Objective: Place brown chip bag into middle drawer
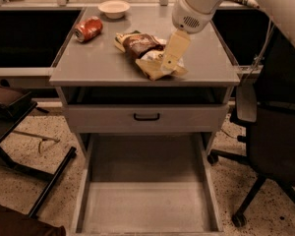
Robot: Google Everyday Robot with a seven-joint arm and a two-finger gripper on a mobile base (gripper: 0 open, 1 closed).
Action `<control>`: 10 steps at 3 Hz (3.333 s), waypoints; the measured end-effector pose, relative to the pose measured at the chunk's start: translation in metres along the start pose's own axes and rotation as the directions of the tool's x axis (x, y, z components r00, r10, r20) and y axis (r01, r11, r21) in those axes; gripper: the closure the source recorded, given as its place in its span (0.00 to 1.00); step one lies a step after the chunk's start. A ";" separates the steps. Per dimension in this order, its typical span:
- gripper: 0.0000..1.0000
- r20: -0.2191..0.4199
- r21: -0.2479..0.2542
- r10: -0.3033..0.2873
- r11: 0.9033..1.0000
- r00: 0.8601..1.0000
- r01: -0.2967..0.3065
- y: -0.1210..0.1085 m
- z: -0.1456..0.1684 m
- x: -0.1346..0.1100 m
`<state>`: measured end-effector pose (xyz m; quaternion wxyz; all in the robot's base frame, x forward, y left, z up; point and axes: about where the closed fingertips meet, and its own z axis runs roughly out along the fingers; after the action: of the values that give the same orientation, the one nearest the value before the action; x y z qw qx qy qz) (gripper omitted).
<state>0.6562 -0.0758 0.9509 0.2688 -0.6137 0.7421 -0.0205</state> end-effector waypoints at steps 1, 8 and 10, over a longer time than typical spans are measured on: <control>0.00 0.030 -0.052 -0.009 0.999 1.000 0.011 0.003 0.057 -0.021; 1.00 0.156 -0.204 -0.103 0.970 0.982 0.134 0.044 -0.025 -0.009; 1.00 0.432 -0.443 -0.075 0.850 0.899 0.284 0.144 -0.022 0.019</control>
Offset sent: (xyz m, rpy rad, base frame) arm 0.0625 0.1084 -0.1161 0.1294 0.0973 0.0618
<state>0.5154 -0.0645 0.9106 0.2447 -0.7207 0.5894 0.2706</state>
